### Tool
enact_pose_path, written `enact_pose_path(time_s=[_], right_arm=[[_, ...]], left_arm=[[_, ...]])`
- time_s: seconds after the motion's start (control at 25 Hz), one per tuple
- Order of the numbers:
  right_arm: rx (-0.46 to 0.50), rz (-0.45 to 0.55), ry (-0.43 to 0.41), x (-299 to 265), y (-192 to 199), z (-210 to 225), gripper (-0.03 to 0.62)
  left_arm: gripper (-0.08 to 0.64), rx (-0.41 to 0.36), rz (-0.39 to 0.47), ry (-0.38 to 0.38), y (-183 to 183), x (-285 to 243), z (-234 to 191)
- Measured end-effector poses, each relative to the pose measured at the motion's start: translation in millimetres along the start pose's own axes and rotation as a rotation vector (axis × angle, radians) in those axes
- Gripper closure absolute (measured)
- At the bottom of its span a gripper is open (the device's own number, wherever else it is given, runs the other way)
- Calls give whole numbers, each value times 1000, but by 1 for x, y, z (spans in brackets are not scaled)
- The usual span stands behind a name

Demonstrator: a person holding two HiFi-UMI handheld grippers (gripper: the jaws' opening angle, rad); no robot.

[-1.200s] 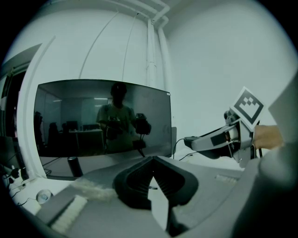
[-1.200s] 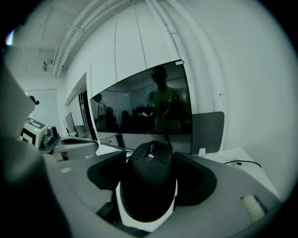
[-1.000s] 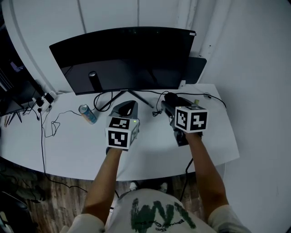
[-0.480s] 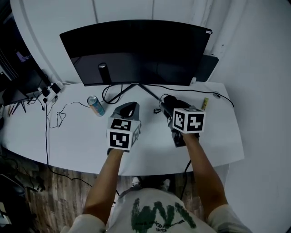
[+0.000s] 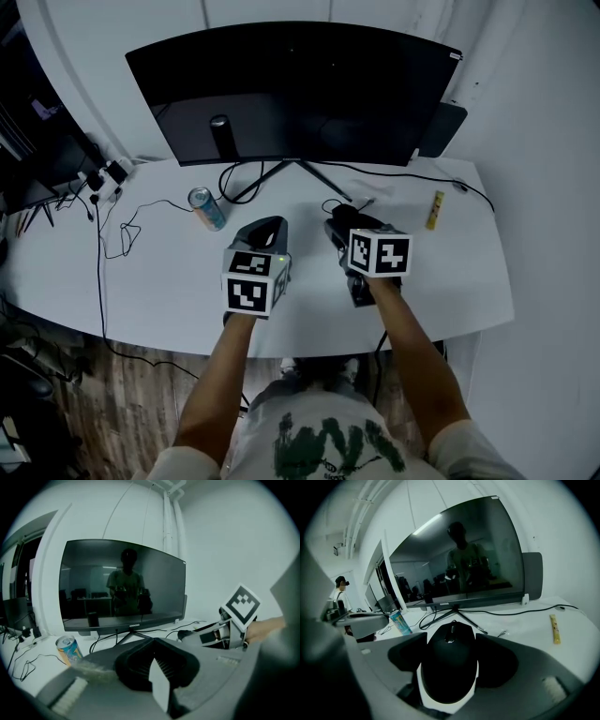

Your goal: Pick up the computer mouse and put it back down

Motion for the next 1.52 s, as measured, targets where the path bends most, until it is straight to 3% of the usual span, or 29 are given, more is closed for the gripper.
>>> enact_pose_path(time_s=[0.76, 1.2, 1.52], right_arm=[[11, -156, 95, -71, 84, -32, 272], [43, -194, 192, -91, 99, -29, 268], [55, -192, 218, -94, 98, -31, 264]], left_arm=[[558, 29, -88, 21, 56, 15, -46], [558, 36, -104, 18, 67, 15, -59], [558, 43, -106, 10, 69, 17, -64]])
Point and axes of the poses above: the fingertips, and each gripper's own axes: x backward along the fingers, z to its right, y out of its underside, the point moved 1 cm from there along x, backward along the fingers, and after that the axes turned 11 degrees about y, right-handed, at the moved point
